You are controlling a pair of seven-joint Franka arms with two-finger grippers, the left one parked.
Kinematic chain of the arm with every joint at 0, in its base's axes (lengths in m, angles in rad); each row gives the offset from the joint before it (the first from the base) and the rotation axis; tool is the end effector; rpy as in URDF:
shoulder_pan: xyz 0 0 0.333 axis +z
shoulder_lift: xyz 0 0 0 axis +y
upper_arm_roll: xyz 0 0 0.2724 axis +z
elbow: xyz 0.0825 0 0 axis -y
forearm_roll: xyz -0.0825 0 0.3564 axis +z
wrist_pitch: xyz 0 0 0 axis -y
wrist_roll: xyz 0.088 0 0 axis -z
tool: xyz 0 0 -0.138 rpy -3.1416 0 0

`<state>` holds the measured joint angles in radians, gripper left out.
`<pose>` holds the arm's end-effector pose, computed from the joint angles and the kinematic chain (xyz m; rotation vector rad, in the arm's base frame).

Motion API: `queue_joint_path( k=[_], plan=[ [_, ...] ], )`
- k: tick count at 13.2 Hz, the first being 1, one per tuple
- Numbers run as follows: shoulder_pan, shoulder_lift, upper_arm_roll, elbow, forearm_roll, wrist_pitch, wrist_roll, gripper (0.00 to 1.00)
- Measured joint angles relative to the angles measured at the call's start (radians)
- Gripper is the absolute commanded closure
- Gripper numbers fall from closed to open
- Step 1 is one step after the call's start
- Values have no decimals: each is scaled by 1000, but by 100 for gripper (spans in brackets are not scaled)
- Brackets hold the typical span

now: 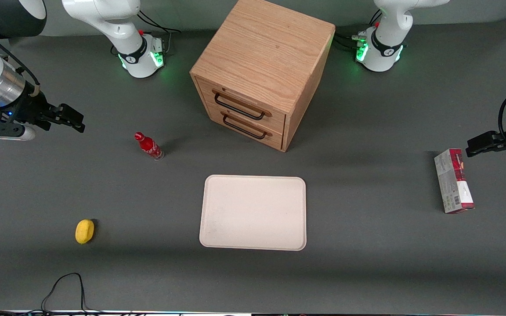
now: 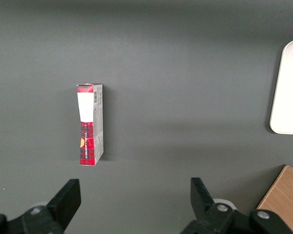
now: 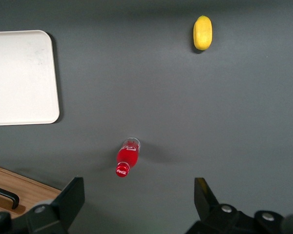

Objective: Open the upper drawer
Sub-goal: 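Move the right gripper to the black handle of the upper drawer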

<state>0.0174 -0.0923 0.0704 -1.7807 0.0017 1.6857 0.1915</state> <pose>0.5063 0.0458 0.5136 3.1322 -0.1633 -0.0035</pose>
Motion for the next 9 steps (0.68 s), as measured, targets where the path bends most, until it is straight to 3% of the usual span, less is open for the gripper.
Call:
queue_joint_path(
  k=[4,6,9],
  plan=[
    [4,15,21,8,4,3,-44,0],
    [7,58,127,48,12,7,-52,0],
    [18,147,373,142,13,-6,-53,0]
  ],
)
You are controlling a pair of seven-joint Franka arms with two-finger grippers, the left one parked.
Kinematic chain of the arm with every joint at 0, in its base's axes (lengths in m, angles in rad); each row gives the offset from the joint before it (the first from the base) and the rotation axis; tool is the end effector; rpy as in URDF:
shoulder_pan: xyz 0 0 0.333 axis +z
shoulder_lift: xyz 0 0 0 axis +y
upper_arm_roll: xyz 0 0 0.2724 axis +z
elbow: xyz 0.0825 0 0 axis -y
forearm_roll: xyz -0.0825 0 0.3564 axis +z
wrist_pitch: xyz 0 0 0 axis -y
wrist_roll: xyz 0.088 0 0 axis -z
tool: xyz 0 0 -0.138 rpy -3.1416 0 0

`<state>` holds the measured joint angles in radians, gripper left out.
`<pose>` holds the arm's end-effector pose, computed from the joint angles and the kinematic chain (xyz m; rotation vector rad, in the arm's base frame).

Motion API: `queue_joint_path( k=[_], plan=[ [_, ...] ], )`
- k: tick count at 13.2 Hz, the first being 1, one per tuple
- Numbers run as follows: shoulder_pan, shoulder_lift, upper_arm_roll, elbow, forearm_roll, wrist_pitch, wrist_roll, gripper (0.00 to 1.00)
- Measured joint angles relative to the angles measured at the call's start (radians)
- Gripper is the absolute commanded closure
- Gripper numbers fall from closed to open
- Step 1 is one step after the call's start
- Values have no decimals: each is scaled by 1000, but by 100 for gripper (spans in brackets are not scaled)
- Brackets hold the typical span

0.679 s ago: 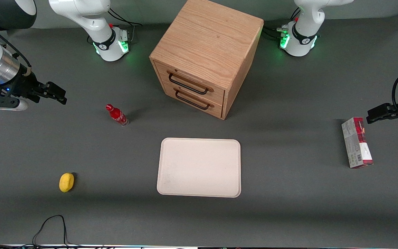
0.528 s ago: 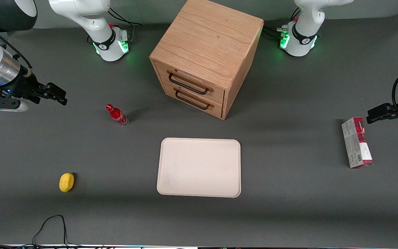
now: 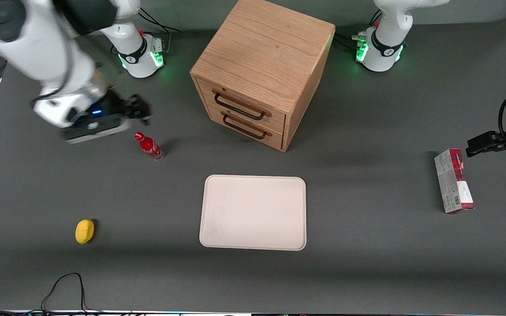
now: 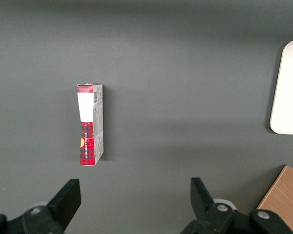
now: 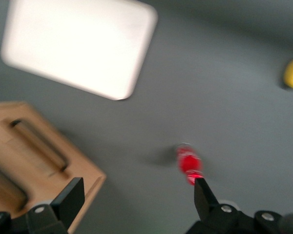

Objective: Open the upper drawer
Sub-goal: 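Move the right gripper to the black handle of the upper drawer, then hook the right gripper fingers around the upper drawer's black handle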

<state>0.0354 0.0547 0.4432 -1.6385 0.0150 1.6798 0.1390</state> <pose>0.4860 0.2495 0.5026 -3.0633 -0.5218 0.0302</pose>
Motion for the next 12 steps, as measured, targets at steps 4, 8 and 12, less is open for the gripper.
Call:
queue_joint_path(
  k=[4,8,12],
  plan=[
    [8,101,227,71,3,-18,-54,0],
    [8,224,270,83,63,-12,-177,0],
    [16,328,278,-6,65,165,-221,0]
  ],
)
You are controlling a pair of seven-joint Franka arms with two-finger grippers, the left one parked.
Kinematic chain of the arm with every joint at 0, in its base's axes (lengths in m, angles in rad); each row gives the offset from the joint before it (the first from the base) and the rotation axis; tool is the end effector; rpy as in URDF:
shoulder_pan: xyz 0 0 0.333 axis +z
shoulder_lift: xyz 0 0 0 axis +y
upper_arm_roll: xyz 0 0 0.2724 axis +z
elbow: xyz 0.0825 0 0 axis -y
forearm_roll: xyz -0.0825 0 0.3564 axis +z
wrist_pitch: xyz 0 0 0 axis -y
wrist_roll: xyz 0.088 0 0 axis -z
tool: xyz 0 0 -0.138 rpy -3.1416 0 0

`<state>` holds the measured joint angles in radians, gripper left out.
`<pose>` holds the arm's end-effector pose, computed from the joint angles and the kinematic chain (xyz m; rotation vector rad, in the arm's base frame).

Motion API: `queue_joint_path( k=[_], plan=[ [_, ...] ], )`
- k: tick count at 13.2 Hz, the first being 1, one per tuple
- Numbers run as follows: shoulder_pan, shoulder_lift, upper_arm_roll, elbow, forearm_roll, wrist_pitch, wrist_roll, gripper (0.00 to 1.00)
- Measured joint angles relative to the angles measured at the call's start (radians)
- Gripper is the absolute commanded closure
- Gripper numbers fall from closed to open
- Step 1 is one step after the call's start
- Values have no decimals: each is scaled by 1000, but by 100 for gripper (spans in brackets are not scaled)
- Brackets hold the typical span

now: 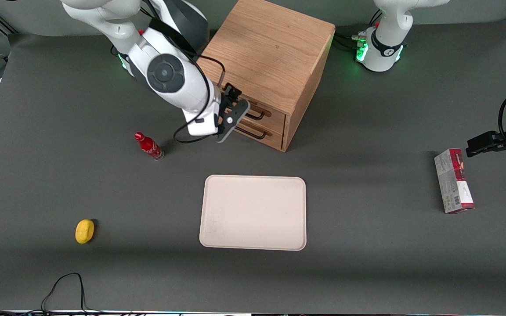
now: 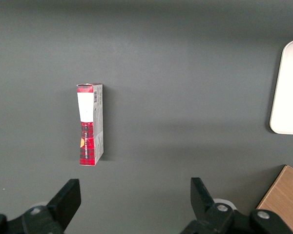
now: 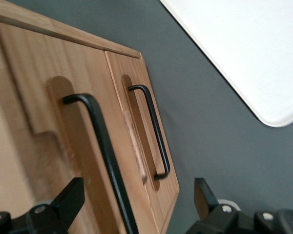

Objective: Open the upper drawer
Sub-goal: 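Hook the right gripper fingers around the upper drawer's black handle, then pull the upper drawer outward by its handle with the right gripper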

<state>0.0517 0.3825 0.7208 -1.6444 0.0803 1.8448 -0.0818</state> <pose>0.4422 0.3981 0.3746 -2.6242 -1.1150 0.2809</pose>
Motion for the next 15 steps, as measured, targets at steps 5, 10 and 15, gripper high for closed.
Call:
queue_joint_path(
  k=[5,10,15],
  plan=[
    [7,17,6,-45,0,74,-2,0],
    [5,18,-4,-64,-15,108,-100,0],
    [0,60,-80,-3,-93,123,-244,0]
  ],
)
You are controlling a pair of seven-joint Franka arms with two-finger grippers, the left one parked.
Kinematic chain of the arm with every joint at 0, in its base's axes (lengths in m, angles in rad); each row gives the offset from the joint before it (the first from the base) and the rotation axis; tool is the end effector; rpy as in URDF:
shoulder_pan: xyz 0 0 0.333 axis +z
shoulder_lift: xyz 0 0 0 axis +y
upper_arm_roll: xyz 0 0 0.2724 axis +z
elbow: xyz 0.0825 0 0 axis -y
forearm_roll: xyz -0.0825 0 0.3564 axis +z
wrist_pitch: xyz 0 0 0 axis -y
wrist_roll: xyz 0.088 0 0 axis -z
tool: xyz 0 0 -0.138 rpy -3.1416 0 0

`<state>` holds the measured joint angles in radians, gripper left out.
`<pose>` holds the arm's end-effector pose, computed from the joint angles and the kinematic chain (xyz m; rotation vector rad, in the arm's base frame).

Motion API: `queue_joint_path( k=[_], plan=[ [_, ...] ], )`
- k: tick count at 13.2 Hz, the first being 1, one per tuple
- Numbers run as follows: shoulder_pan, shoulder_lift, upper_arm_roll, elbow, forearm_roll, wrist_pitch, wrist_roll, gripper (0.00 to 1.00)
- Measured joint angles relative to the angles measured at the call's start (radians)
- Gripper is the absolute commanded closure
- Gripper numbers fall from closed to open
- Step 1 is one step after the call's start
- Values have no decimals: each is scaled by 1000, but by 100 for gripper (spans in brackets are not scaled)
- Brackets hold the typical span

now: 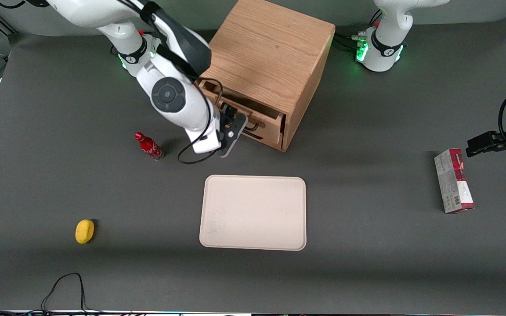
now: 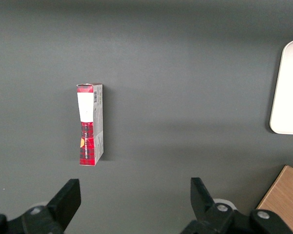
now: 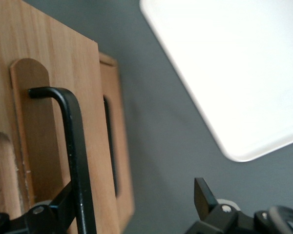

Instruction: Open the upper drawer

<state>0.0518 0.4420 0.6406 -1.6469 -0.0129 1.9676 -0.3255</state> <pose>0.4922 0.3664 0.3396 -2.5602 -1.3671 0.1162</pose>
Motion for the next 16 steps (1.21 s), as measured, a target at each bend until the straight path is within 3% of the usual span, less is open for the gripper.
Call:
queue_joint_path(
  k=[8,12,16],
  plan=[
    [-16,185,-151,328,-70,-109,-178,0],
    [-15,182,-171,405,-127,-148,-178,0],
    [-21,110,-197,476,-117,-238,-122,0]
  ],
)
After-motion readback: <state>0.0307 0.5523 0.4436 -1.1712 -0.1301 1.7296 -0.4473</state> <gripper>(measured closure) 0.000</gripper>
